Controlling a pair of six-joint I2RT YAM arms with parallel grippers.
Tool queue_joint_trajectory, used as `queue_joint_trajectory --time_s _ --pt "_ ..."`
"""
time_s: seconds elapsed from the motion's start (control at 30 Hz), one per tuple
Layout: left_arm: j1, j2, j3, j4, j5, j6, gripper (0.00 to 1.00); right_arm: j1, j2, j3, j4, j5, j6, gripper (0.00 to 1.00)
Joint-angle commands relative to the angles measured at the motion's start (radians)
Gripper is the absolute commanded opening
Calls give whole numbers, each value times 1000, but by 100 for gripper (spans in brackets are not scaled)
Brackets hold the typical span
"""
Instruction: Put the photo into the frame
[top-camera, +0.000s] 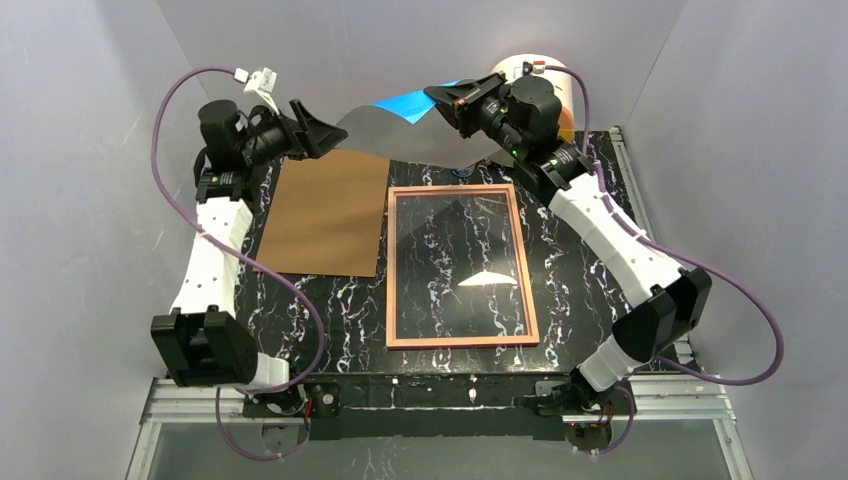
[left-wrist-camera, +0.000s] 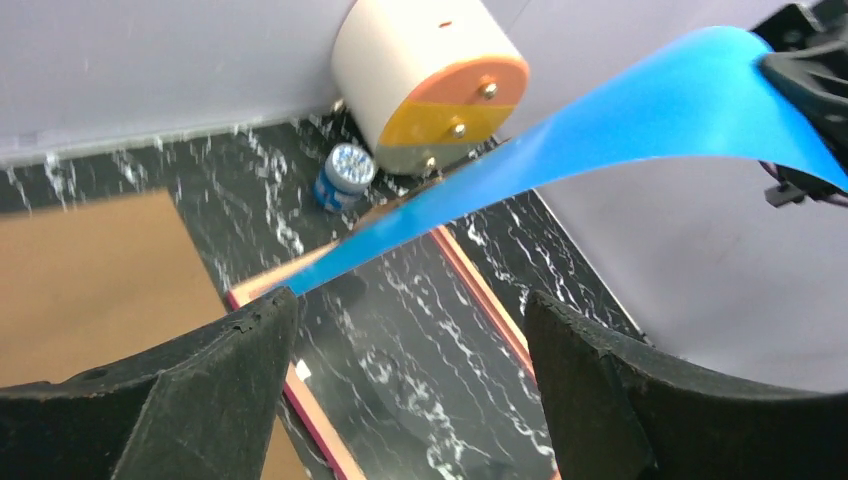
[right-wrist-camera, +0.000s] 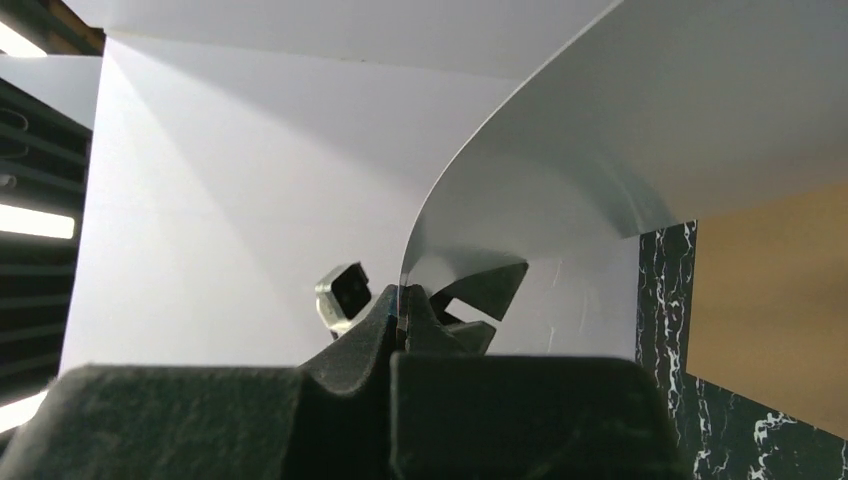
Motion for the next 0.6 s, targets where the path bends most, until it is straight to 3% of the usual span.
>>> queue_joint_trajectory --time_s 0.0,0.1,0.33,0.47,0.57 --pt "7 -66 -62 389 121 30 82 0 -62 48 -71 71 40 1" --pt "7 -45 -71 507 177 23 81 -2 -70 69 -114 62 46 1" --pt "-27 -4 -77 800 484 -45 82 -18 -75 72 -173 27 83 1" --pt "-99 -5 -110 805 492 11 81 -24 -75 55 -143 -58 134 1" --pt "-115 -16 -146 807 437 79 74 -28 -75 37 -99 -128 171 1"
